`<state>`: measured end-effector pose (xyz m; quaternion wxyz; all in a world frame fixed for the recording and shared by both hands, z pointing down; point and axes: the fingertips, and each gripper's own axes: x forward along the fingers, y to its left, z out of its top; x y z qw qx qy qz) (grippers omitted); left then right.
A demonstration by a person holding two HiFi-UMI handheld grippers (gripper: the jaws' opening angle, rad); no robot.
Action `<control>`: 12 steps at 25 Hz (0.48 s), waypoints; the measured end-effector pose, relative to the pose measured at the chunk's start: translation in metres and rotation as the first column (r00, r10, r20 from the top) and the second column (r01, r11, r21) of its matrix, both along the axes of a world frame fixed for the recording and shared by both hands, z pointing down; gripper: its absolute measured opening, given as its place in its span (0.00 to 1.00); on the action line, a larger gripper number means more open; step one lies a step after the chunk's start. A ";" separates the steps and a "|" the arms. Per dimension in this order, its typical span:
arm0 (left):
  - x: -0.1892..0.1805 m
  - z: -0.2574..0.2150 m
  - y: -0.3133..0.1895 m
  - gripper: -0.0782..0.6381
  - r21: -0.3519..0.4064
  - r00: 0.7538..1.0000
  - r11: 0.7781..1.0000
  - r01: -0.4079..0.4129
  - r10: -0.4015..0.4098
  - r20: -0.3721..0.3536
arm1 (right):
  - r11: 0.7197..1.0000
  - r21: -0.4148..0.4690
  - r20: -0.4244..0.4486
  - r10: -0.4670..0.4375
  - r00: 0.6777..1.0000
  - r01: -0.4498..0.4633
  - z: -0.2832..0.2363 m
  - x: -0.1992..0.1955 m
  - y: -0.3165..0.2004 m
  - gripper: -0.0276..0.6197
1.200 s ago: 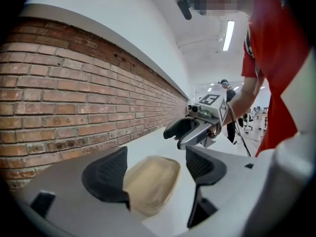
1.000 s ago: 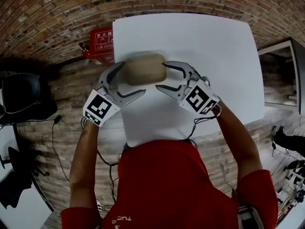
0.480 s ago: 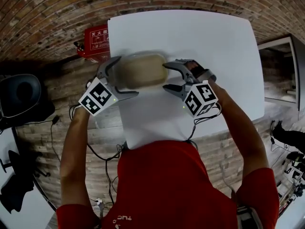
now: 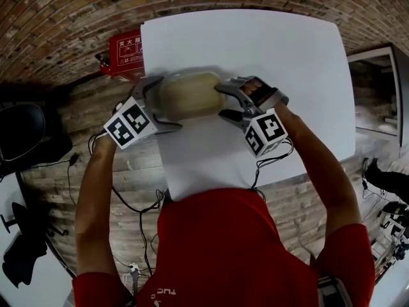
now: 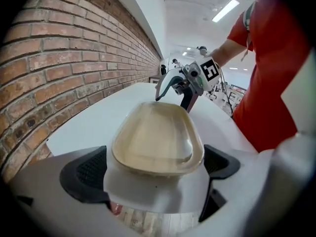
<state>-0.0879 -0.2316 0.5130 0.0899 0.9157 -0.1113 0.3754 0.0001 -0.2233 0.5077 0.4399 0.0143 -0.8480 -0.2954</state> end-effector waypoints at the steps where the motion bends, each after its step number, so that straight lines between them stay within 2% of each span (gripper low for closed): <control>1: 0.001 0.002 0.000 0.92 0.003 1.000 1.000 -0.008 0.008 0.010 | 1.000 0.007 -0.005 -0.004 1.000 0.004 0.002 0.000 -0.001 0.52; 7: 0.004 0.009 -0.003 0.92 0.037 0.999 0.999 -0.021 0.020 0.034 | 1.000 0.003 0.019 -0.001 1.000 0.001 0.002 -0.003 -0.007 0.52; 12: 0.004 0.012 -0.006 0.92 0.086 0.999 0.996 -0.001 -0.003 0.052 | 0.995 -0.095 -0.027 -0.008 1.000 0.006 0.000 -0.002 -0.007 0.52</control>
